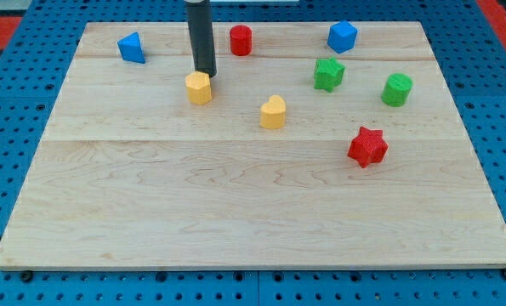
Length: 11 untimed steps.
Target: Move the hexagon vertical to the blue triangle
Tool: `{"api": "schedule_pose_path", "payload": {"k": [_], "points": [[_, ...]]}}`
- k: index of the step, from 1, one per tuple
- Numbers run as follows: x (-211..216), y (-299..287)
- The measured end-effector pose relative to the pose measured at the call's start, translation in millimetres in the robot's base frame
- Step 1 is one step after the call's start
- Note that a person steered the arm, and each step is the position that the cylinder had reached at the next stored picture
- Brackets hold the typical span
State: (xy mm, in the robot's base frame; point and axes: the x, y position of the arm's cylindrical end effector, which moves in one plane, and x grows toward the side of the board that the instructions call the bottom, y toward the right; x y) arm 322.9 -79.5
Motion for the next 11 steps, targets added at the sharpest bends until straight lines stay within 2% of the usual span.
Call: {"api": "schedule_pose_path", "payload": {"k": [5, 8, 9, 11], "points": [[67, 30], [52, -74], [49, -90], [39, -57]]}}
